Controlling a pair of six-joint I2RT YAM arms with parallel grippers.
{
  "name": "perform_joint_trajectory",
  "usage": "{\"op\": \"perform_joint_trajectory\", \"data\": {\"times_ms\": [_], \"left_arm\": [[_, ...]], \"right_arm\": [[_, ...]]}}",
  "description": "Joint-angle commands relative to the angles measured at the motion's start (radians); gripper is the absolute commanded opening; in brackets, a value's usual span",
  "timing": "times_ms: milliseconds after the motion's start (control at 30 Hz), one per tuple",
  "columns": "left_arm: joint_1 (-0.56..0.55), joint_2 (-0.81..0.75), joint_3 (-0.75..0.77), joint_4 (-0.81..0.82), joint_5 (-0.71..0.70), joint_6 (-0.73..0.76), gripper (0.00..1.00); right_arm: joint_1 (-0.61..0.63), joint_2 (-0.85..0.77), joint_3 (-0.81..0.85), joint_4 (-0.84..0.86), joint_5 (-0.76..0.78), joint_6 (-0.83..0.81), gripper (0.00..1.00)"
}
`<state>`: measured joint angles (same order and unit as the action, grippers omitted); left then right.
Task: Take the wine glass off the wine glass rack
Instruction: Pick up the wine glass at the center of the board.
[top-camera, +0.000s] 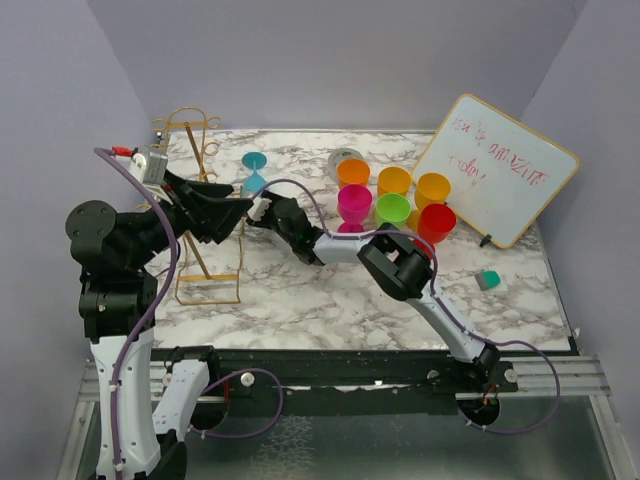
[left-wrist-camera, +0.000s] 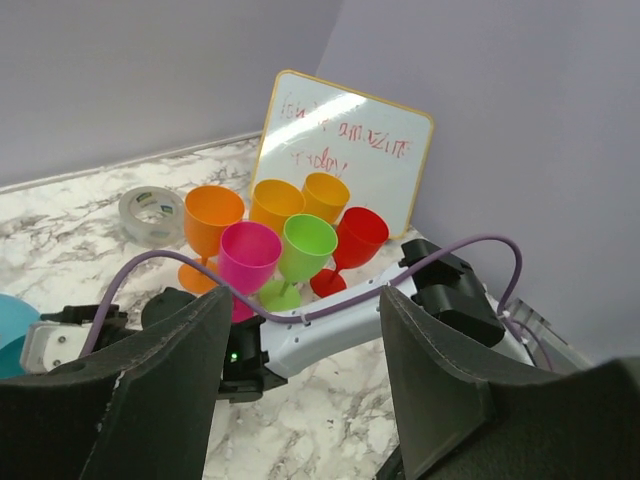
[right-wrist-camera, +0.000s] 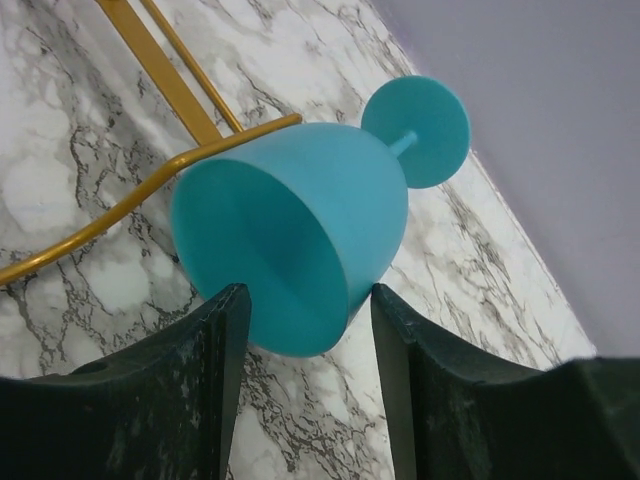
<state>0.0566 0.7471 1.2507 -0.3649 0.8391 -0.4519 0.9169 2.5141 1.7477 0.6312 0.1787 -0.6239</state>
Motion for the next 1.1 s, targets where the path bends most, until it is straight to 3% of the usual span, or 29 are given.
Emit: {"op": "perform_joint_trajectory", "data": {"times_ms": [0,300,433,767,933,1067], "left_arm": [[-0.006,0.011,-0.015,-0.008,0.094,-0.001,0.63],[-0.012,0.052,-0.020,-0.006,0.138,-0.019,0.63],[-0.012,0.072,-0.016,-0.006,0.143,-0.029,0.63],[-0.012,0.064,0.036,-0.006,0.108,-0.019,0.63],[-0.012,0.042,0.049,-0.006,0.032,-0.007,0.63],[-0.012,0.054,0.042,-0.006,0.053,-0.019,0.63]], "right_arm": [[0.005,0.033,0.035,0.087,0.076,-0.033,0.52],[0.005,0.021,0.013,0.159,0.142,-0.020,0.12],[0.005,-0.029,-0.032,0.200,0.177,0.012,0.01],[0.004,-0.235,-0.168,0.144,0.212,0.196,0.01],[0.004,-0.373,-0.204,-0.010,0.194,0.344,0.01],[0.003,-0.491,-0.247,-0.136,0.203,0.452,0.01]]}}
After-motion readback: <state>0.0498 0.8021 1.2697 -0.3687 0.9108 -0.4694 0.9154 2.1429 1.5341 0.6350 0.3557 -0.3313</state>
